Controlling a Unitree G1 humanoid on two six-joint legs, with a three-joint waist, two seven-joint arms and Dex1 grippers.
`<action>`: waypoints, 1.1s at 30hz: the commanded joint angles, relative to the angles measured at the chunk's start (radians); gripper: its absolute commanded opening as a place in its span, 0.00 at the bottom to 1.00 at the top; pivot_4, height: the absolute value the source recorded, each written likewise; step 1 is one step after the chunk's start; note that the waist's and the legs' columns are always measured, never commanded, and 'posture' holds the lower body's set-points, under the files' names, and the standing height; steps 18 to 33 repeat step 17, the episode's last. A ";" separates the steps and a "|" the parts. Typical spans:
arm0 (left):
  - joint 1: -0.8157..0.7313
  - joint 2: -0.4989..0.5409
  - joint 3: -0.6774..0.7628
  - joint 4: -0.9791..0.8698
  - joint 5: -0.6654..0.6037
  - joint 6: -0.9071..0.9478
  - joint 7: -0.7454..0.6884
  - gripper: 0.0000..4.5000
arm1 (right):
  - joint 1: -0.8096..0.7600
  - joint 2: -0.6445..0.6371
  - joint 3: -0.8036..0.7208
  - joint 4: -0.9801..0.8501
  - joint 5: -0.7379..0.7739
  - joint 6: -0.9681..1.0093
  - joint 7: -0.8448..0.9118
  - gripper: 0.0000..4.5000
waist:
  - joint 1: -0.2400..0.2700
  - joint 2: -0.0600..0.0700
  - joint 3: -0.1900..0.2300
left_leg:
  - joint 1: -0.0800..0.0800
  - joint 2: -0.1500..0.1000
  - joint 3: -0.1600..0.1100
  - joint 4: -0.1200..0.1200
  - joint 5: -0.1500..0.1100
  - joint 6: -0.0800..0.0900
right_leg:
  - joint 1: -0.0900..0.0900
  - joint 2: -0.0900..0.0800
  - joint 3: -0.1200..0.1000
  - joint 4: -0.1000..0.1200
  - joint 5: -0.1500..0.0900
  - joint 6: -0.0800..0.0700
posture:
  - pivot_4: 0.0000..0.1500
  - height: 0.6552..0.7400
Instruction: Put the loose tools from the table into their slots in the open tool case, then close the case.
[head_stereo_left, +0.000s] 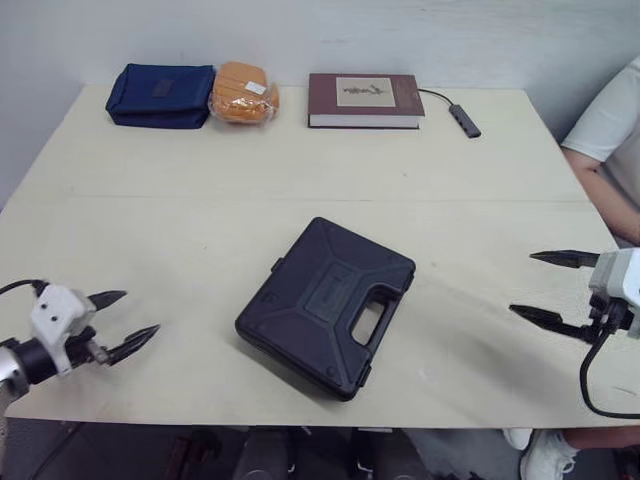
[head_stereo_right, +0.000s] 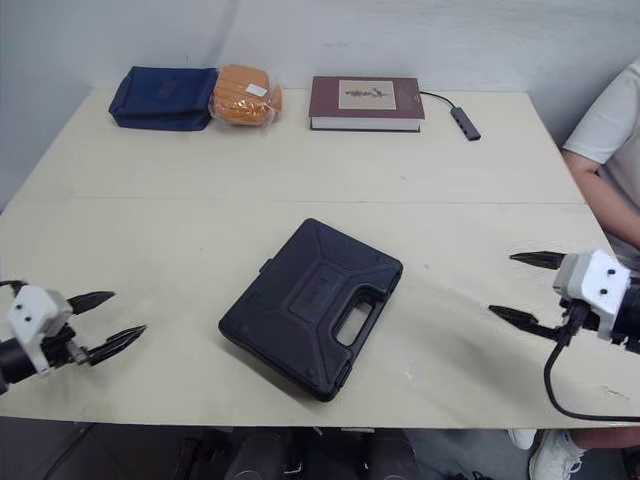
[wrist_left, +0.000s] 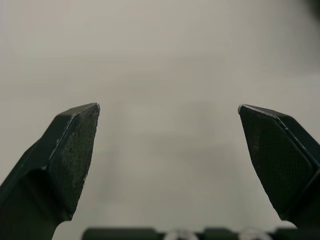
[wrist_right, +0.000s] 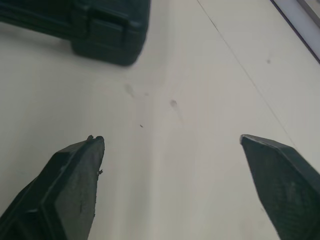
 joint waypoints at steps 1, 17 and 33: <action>0.010 0.033 0.067 0.078 0.019 -0.063 0.014 1.00 | -0.042 -0.028 -0.012 0.049 -0.013 -0.048 0.008 0.99 | -0.002 0.000 0.000 | 0.000 0.000 0.000 0.000 0.001 0.001 | -0.001 0.000 0.000 0.000 0.000 0.000 | 1.00 1.00; -0.025 -0.019 0.038 0.089 0.027 -0.122 0.094 1.00 | -0.101 0.009 0.067 0.074 -0.035 -0.087 -0.049 0.99 | -0.005 0.000 0.000 | 0.000 0.001 0.009 0.007 0.001 0.001 | -0.008 0.000 0.008 0.013 0.000 0.000 | 1.00 1.00; -0.025 -0.019 0.038 0.089 0.027 -0.122 0.094 1.00 | -0.101 0.009 0.067 0.074 -0.035 -0.087 -0.049 0.99 | -0.005 0.000 0.000 | 0.000 0.001 0.009 0.007 0.001 0.001 | -0.008 0.000 0.008 0.013 0.000 0.000 | 1.00 1.00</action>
